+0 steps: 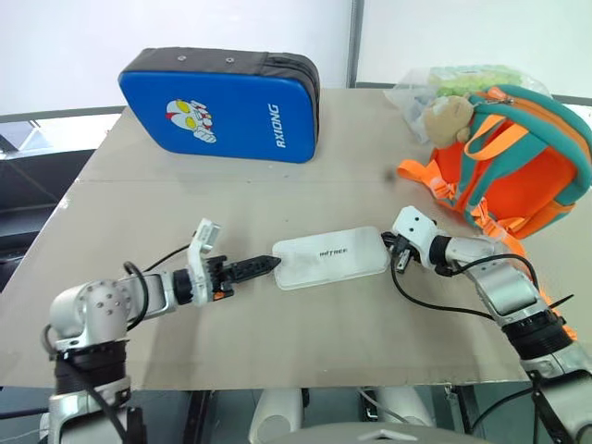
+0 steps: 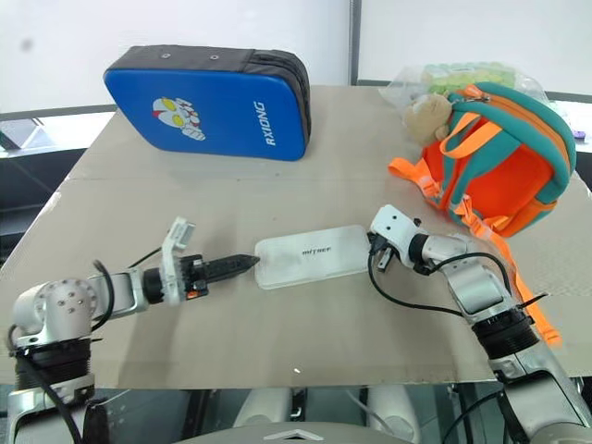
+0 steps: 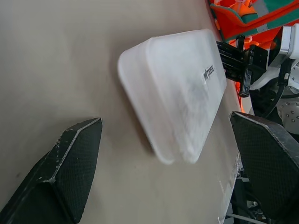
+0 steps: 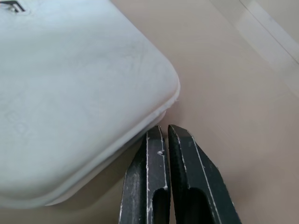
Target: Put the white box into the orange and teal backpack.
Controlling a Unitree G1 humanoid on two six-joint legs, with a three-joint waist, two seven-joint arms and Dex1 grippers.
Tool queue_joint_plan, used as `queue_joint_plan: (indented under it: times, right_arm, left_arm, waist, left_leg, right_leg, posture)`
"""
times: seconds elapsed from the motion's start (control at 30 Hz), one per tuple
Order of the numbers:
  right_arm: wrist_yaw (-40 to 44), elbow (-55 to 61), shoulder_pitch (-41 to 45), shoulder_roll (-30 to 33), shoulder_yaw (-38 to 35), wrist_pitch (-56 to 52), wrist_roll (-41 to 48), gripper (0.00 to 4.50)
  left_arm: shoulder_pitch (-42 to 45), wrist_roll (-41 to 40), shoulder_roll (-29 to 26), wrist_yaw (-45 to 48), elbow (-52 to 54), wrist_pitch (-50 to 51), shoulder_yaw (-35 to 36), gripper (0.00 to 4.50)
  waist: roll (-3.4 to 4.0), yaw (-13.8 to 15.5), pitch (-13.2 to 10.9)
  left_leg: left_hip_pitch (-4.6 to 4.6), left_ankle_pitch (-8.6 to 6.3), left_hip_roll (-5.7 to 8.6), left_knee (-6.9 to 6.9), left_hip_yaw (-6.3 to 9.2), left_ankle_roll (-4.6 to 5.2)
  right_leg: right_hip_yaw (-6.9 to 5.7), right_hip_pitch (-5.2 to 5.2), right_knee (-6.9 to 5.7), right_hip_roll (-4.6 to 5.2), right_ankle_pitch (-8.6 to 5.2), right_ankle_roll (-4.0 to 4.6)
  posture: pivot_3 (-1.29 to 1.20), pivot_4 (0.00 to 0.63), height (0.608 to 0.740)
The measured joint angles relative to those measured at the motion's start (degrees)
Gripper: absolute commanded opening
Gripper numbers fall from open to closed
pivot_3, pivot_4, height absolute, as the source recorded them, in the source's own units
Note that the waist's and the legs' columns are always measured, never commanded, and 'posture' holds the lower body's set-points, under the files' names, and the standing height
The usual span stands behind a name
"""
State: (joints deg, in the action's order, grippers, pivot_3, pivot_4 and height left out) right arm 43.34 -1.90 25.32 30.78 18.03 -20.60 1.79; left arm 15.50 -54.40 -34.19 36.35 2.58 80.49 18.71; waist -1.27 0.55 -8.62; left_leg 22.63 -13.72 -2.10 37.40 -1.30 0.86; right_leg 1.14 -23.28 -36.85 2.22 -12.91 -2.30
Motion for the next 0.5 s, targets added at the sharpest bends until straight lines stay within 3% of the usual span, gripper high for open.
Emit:
queue_joint_plan:
  times: [0.17, 0.27, 0.37, 0.43, 0.5]
  right_arm:
    - [1.95, -2.47, 1.22, -4.69, 1.87, 2.08, -0.53, 0.0]
    - [1.15, -2.91, 1.1, -7.04, 1.33, 2.04, -1.08, 0.0]
    - [-0.89, -0.2, -1.39, -7.48, -1.19, 1.13, -0.93, 0.0]
    - [-2.31, 4.63, -4.67, -7.84, -5.54, -2.55, 1.91, 0.55]
    - [-2.86, 10.48, -7.65, -7.43, -9.88, -6.39, 5.51, 1.35]
  left_arm:
    - [2.66, 0.93, 2.1, 1.12, -3.68, -0.59, -1.74, 4.47]
    - [3.44, 1.38, 4.26, 1.39, -4.48, -0.98, -2.25, 3.56]
    - [2.17, 1.02, 6.21, 1.43, -4.62, -0.15, -2.29, 2.21]
    - [1.33, -1.74, 8.6, 2.57, -4.79, 1.2, -1.29, 1.36]
    - [1.3, -2.37, 9.11, 2.34, -4.49, 1.69, -0.92, 1.08]
  waist:
    - [0.32, 0.15, 0.29]
    - [0.36, 0.27, 0.33]
    - [0.34, 0.26, 0.32]
    - [0.22, 0.41, 0.25]
    - [0.14, 0.43, 0.2]
  left_leg:
    - [-0.14, 0.0, 0.0, 0.0, 0.05, 0.0]
    - [-0.11, 0.0, 0.03, 0.02, 0.06, 0.0]
    - [0.04, 0.0, 0.03, 0.01, 0.08, 0.0]
    - [0.23, 0.0, 0.01, 0.01, 0.14, 0.0]
    - [0.29, 0.0, 0.01, 0.0, 0.2, 0.0]
  right_leg:
    - [-0.04, 0.12, 0.0, -0.01, -0.06, -0.1]
    - [-0.01, 0.14, 0.01, 0.02, -0.03, -0.05]
    - [0.02, 0.09, 0.08, 0.05, 0.0, 0.0]
    - [-0.08, 0.01, 0.1, 0.1, -0.03, -0.04]
    - [-0.14, -0.01, 0.11, 0.11, -0.03, -0.04]
  posture:
    - [0.0, 0.15, 0.74]
    - [0.0, 0.15, 0.74]
    - [0.0, 0.15, 0.74]
    - [0.0, 0.15, 0.74]
    - [0.0, 0.15, 0.74]
